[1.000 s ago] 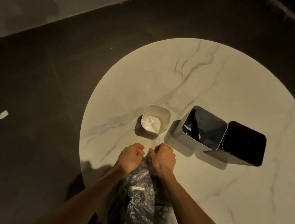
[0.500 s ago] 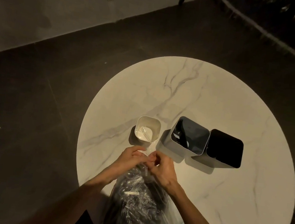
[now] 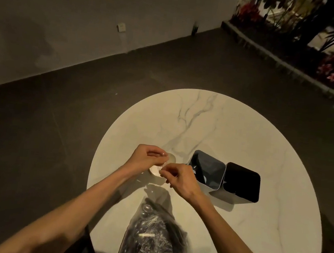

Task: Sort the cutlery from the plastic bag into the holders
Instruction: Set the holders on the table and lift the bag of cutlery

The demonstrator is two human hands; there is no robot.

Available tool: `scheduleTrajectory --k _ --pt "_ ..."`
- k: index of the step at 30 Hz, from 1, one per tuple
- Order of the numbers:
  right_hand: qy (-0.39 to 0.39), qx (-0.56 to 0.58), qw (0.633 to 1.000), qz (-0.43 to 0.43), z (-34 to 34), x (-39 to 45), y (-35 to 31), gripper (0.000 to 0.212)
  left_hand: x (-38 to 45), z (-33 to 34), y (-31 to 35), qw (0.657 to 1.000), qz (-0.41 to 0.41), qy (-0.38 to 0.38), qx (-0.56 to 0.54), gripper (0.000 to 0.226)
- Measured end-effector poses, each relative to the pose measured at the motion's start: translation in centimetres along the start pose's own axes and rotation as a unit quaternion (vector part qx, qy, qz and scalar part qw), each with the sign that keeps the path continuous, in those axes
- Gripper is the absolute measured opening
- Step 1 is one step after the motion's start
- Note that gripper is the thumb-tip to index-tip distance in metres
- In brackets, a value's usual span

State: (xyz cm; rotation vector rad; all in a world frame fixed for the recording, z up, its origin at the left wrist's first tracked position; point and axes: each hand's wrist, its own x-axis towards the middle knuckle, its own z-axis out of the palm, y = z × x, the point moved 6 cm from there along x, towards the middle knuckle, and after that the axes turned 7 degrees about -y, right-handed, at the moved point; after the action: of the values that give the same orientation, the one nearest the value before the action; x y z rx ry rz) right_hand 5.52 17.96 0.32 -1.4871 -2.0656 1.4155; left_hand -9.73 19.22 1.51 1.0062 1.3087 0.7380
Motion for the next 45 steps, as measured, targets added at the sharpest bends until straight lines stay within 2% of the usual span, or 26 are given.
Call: scheduleTrajectory --k 7,11,15,20,24,30,38,45 --pt "0.01 -0.013 0.999 0.029 -0.6 2.2 1.5 0.017 2.7 -1.3 -1.1 0.995 -0.033 0.018 0.09 0.016" --pt "0.072 -0.016 0.996 0.05 -1.2 2.4 2.6 0.031 4.0 -2.6 -1.8 0.984 -0.017 0.064 0.164 0.012" --pt "0.113 0.001 0.992 0.064 -2.2 1.9 3.3 0.023 5.1 -2.2 -3.3 0.965 -0.017 0.051 0.258 0.013" --pt "0.111 0.019 0.99 0.081 -2.1 2.4 4.1 0.017 6.0 -1.2 -5.0 0.916 -0.003 0.055 0.398 0.015" --pt "0.1 0.028 0.991 0.084 -1.5 2.6 4.3 0.013 6.7 -0.1 -5.8 0.865 0.003 0.053 0.5 0.028" --pt "0.098 0.045 0.99 0.086 -1.7 2.5 4.4 0.014 7.8 0.4 -7.1 0.817 0.001 0.019 0.577 0.034" --pt "0.105 0.042 0.991 0.073 -3.5 -1.2 3.2 0.016 4.3 -0.2 -4.2 0.81 0.015 0.072 0.582 0.024" --pt "0.104 0.035 0.993 0.052 -4.4 -5.4 2.0 0.014 -0.5 1.1 -1.7 0.83 0.041 0.082 0.55 0.028"
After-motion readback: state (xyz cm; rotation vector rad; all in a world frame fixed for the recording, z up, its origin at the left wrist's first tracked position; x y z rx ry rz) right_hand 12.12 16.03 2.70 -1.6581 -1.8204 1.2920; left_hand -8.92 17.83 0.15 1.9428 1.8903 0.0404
